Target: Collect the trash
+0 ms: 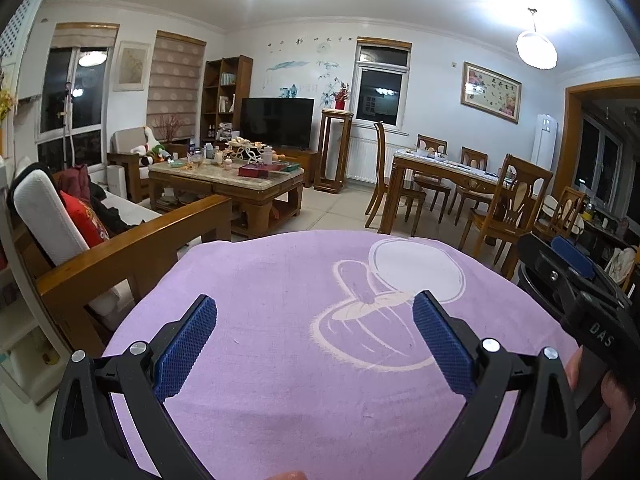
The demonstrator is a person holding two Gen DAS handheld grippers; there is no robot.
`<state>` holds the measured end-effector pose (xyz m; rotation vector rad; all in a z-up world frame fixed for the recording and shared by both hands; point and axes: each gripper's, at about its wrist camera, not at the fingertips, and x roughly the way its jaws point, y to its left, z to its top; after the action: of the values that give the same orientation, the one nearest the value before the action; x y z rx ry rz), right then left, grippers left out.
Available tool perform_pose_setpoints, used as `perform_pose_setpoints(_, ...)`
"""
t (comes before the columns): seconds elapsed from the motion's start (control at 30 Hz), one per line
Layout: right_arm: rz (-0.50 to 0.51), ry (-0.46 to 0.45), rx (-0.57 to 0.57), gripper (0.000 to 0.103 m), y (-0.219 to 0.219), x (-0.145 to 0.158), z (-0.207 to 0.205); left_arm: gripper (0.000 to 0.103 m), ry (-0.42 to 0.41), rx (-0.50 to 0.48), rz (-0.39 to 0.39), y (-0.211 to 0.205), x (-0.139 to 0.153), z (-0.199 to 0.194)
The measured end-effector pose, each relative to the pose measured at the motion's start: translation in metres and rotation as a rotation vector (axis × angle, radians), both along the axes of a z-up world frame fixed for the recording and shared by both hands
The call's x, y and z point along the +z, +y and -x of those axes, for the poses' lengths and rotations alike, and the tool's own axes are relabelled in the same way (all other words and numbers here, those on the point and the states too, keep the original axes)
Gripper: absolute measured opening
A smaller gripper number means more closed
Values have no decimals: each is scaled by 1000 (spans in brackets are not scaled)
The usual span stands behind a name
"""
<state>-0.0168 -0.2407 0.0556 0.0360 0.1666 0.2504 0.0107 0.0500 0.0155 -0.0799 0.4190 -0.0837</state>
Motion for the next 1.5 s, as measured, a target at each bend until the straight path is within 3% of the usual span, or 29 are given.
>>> perform_pose_setpoints(0.73,-95,71,75,98,-4,-2,-3,98,-43,191,-110,-10,2,22)
perform_pose_setpoints(0.97,-92,78,81,98,-2,-2,-2,98,-46,210,-143,-12,3,24)
perform_pose_setpoints(1.5,-103,113,73,98,-3,-6,-9,98,-20,193,-120,-10,0,20)
